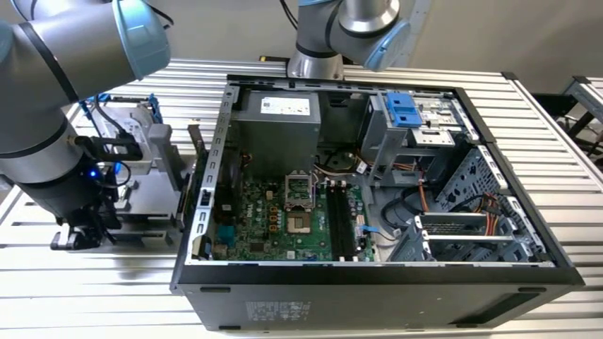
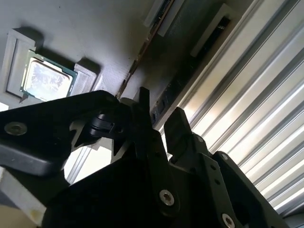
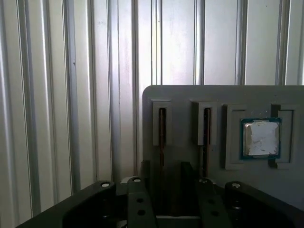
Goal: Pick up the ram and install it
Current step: 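Pick up the ram and move it above insertion slot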
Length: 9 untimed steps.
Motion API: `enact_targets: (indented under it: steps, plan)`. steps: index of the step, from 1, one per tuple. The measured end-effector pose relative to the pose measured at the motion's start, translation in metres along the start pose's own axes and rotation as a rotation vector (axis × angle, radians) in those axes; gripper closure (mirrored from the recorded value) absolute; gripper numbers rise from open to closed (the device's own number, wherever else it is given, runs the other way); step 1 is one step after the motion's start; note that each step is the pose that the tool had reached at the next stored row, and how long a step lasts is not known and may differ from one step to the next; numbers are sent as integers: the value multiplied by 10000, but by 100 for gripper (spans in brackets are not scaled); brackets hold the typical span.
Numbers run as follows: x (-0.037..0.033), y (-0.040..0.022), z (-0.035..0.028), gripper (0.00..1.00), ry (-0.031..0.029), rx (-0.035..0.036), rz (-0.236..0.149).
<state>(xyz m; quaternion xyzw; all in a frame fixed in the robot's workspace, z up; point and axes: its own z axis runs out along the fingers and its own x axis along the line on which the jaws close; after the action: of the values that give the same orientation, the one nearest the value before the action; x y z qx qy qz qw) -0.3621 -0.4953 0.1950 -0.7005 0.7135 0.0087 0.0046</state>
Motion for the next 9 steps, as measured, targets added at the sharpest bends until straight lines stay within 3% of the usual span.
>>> enact_targets:
  steps: [9]
  plan:
    - [0, 0, 0, 0, 29, -1, -46]
